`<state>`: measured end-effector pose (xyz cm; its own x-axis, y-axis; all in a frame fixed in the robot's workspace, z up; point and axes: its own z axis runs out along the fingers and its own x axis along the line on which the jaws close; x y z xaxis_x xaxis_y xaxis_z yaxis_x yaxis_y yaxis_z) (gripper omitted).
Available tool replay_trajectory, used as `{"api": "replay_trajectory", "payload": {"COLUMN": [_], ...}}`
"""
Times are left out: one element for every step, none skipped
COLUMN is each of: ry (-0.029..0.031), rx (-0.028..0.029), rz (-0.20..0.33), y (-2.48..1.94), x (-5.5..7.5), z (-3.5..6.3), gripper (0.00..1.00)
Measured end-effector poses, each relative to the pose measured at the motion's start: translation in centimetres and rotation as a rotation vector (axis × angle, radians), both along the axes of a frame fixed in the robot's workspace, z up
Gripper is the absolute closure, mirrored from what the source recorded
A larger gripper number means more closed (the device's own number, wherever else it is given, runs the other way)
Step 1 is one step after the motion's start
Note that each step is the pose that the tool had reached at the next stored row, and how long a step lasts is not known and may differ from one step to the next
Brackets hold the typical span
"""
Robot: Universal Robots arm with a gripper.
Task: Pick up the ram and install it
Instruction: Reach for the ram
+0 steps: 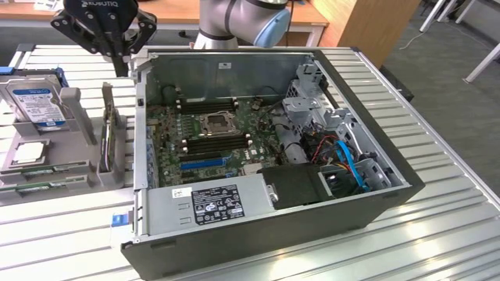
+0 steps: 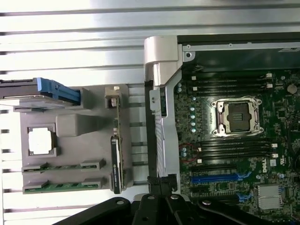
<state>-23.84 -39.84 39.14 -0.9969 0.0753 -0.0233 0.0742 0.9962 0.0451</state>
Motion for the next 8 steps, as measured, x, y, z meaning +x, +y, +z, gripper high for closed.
{"api": "replay_trajectory", "payload": {"ry": [0.0000, 0.0000, 0.0000, 0.0000, 0.0000, 0.0001, 0.0000, 0.0000], "rx": [0.0000, 0.0000, 0.0000, 0.0000, 0.0000, 0.0000, 0.0000, 0.0000], "rz": [0.000, 0.000, 0.000, 0.000, 0.000, 0.000, 0.000, 0.000], "y": [0.00, 0.00, 0.00, 0.01, 0.01, 0.01, 0.01, 0.01], "x": [-0.2, -0.3, -0.5, -0.6, -0.8, -1.0, -1.1, -1.3], "z": [-0.01, -0.01, -0.02, -0.02, -0.03, -0.03, -0.04, -0.04], "gripper": [0.90, 0.90, 0.90, 0.90, 0.90, 0.90, 0.90, 0.90]}}
